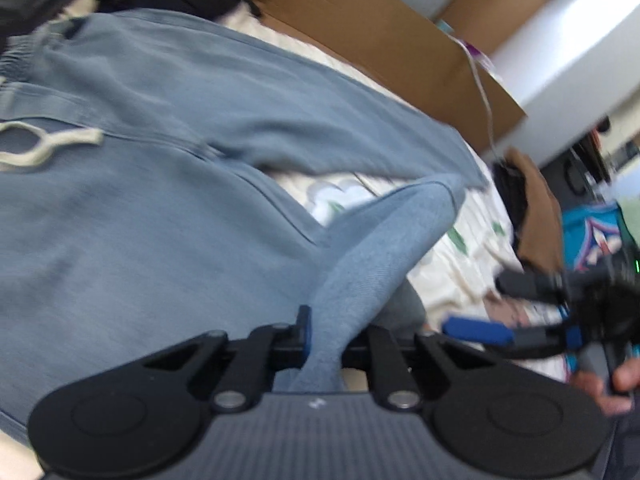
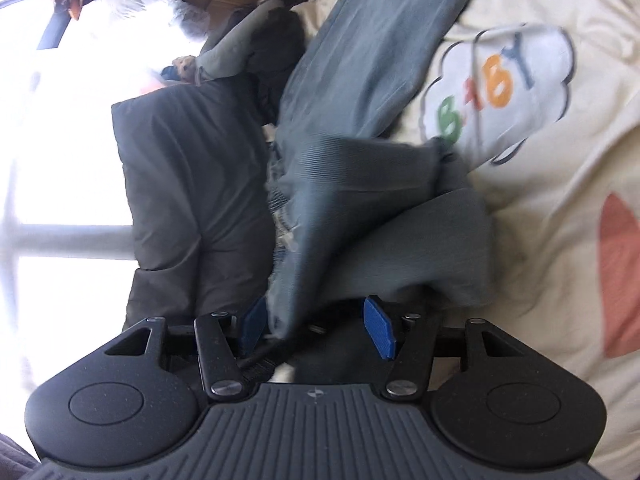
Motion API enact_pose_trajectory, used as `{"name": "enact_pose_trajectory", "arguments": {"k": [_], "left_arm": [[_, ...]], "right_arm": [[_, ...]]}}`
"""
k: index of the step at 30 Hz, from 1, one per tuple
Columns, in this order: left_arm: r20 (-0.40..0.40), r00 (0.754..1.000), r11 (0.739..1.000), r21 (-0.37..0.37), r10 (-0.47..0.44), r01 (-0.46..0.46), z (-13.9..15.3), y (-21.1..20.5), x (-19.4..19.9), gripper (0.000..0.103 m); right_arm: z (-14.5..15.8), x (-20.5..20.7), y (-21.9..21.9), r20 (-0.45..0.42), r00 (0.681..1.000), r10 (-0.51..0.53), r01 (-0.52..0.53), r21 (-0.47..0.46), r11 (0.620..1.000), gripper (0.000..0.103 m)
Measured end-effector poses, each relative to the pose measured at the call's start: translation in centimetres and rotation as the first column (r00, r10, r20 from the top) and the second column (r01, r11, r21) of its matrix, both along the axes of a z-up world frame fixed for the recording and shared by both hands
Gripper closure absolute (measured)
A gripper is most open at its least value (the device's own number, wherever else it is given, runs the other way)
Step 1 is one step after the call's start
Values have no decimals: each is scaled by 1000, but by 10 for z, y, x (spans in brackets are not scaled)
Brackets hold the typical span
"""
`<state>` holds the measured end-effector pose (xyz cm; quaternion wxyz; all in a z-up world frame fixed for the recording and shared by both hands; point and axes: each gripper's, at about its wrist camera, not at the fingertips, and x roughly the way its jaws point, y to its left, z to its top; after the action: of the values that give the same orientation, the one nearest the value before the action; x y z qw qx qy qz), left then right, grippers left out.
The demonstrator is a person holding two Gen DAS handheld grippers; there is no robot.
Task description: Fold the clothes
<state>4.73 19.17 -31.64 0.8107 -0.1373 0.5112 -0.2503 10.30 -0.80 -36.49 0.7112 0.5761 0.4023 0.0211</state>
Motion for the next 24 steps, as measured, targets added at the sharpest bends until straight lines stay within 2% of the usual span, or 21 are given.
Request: {"name": "enact_pose_trajectory", "arguments": {"k": [6, 16, 24], "left_arm": [[37, 996, 996, 34, 84, -86, 3, 24, 20, 94], [68, 979, 978, 73, 191, -196, 2, 56, 33, 94], [73, 940, 929, 143, 333, -341, -4, 91, 43, 94]], "right_arm": [[-5, -1, -3, -104, 994, 43, -57, -131, 990, 45], [-36, 15, 6, -184, 982, 43, -71, -152, 986, 43], [-60, 43, 27, -202, 974, 99, -130, -147, 980, 37]]}}
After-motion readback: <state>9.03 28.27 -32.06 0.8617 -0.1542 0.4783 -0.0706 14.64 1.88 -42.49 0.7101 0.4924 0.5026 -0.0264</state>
